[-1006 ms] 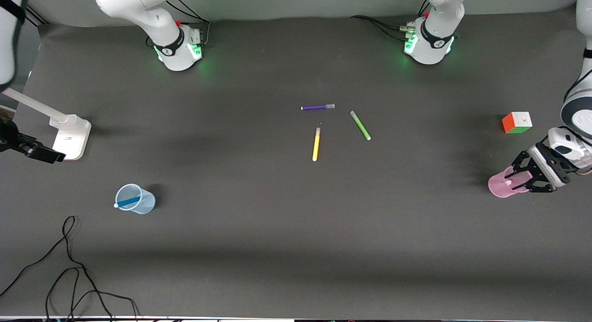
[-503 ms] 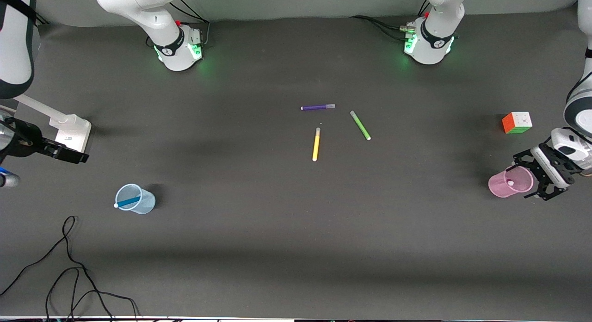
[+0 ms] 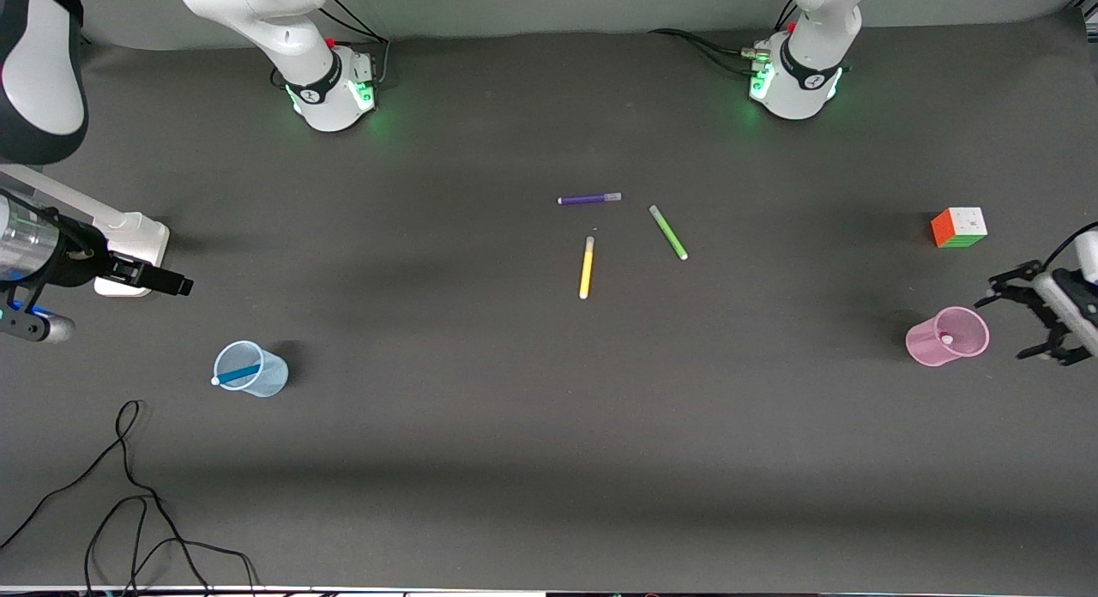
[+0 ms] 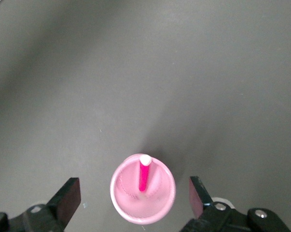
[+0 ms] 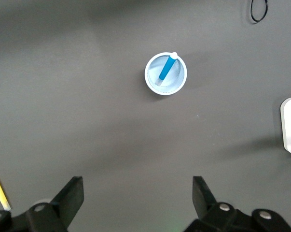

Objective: Place pink and blue markers in matching cups

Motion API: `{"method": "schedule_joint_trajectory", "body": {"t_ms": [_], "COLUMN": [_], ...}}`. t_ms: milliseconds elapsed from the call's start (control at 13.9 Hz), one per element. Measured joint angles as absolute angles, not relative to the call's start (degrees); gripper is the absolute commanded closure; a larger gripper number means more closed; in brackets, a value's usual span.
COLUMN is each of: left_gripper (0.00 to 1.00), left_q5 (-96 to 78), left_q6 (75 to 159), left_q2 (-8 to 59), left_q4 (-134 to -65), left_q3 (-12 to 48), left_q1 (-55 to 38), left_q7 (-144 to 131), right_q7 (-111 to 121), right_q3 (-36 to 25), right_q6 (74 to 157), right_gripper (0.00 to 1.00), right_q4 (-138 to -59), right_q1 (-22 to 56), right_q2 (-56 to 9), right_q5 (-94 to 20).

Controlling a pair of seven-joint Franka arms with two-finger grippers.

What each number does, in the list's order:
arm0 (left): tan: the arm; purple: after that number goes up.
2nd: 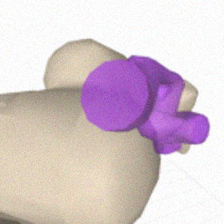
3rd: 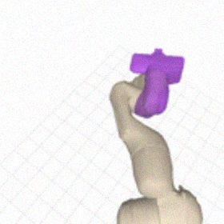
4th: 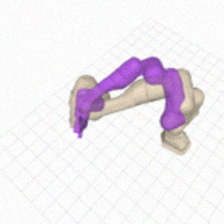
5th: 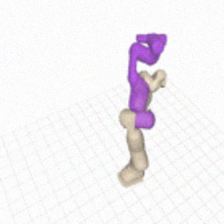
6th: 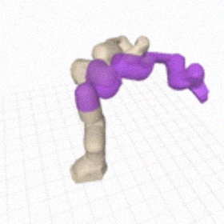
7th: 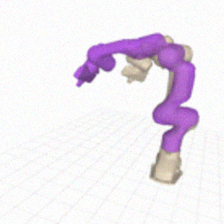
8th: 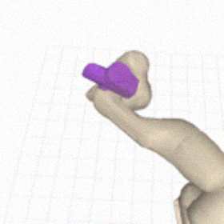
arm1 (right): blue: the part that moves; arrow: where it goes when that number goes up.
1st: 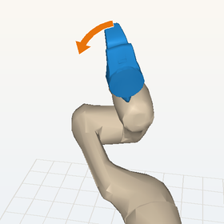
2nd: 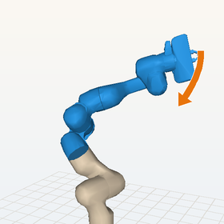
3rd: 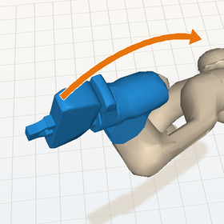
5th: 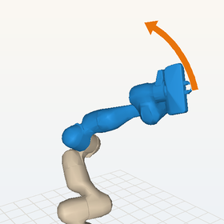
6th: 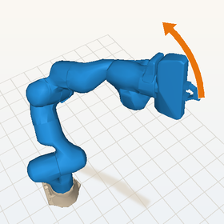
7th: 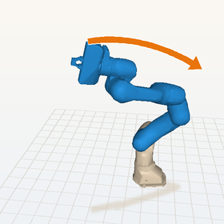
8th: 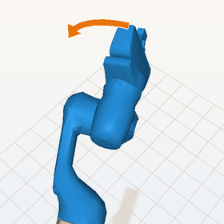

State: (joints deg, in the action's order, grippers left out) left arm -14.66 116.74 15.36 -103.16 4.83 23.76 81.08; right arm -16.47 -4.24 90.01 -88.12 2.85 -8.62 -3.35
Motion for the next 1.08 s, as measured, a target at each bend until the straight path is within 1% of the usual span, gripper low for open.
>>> {"method": "schedule_joint_trajectory", "body": {"t_ms": [287,503,862,1077], "left_gripper": [0.0,0.0,0.0,0.0], "left_q5": [-9.0,-4.9,2.5,3.8], "left_q6": [104.9,95.9,82.5,74.9], "left_q2": [9.4,6.7,6.1,6.1], "left_q4": [-99.8,-97.0,-87.2,-82.6], "left_q3": [5.2,5.5,5.8,5.8], "left_q1": [19.7,15.0,5.6,2.9], "left_q7": [55.4,34.7,13.4,7.5], "right_q7": [-12.8,-8.2,-7.0,-6.8], "right_q3": [-4.0,-4.6,-5.5,-5.4], "right_q6": [89.9,89.9,90.0,90.2], "right_gripper": [0.0,0.0,0.0,0.0], "right_q4": [-90.9,-93.3,-98.6,-99.8], "right_q1": [3.7,3.5,3.5,3.6], "right_q2": [-4.0,-0.5,5.7,6.3], "right_q5": [-3.2,-3.1,-2.1,-1.9]}}
